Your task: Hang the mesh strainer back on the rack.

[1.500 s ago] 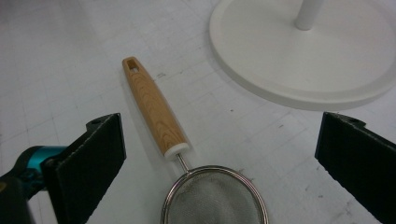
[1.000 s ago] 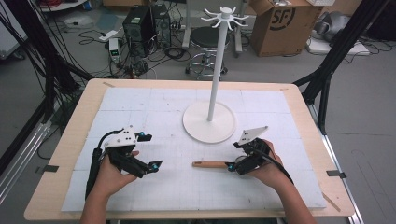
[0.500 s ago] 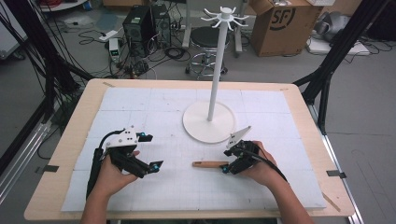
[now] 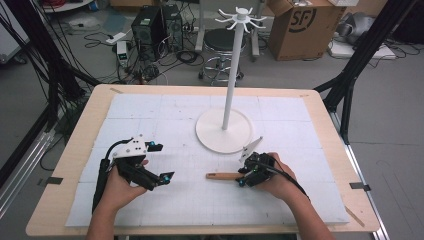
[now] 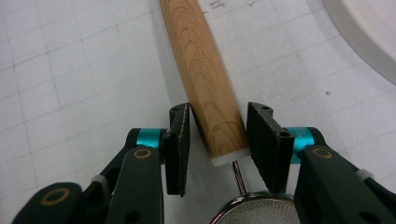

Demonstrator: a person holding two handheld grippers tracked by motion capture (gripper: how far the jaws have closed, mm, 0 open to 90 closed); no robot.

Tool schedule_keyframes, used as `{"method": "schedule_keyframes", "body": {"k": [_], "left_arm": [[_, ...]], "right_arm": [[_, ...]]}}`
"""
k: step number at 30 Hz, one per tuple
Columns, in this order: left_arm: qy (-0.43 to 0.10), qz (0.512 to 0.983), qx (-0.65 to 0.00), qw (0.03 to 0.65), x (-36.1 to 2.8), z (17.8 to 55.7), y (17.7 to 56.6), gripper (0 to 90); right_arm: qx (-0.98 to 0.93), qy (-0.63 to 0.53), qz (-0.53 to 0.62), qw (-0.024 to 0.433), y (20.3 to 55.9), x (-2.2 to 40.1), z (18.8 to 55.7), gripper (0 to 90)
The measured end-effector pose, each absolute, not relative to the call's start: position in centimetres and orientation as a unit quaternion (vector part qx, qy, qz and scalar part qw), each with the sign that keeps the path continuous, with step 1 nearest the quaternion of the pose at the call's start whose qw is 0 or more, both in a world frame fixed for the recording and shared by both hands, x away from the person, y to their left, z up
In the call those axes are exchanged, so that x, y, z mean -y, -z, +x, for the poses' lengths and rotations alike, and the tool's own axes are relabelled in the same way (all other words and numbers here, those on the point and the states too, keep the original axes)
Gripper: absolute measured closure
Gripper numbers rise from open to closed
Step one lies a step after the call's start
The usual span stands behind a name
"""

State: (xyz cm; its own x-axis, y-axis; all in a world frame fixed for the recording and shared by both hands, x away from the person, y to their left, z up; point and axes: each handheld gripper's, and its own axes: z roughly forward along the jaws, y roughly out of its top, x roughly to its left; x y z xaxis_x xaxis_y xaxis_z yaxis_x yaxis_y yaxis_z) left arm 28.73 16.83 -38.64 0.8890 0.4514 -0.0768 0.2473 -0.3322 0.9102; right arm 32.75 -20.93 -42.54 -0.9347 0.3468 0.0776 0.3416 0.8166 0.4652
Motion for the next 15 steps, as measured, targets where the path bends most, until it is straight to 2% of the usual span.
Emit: {"method": "schedule_keyframes", "body": {"k": [6, 12, 15], "left_arm": [[-0.094, 0.810, -0.215, 0.538, -16.84, 28.77, 38.64, 1.7], [-0.093, 0.811, -0.216, 0.536, -16.83, 28.79, 38.69, 1.7], [-0.095, 0.814, -0.214, 0.531, -16.81, 28.82, 38.69, 1.7]], "right_arm": [[-0.951, -0.251, 0.181, -0.010, 42.25, 21.22, 32.67, 65.6], [-0.957, -0.235, 0.171, 0.008, 42.64, 20.85, 32.59, 60.6], [-0.959, -0.226, 0.170, 0.012, 42.50, 20.66, 32.51, 64.3]]}}
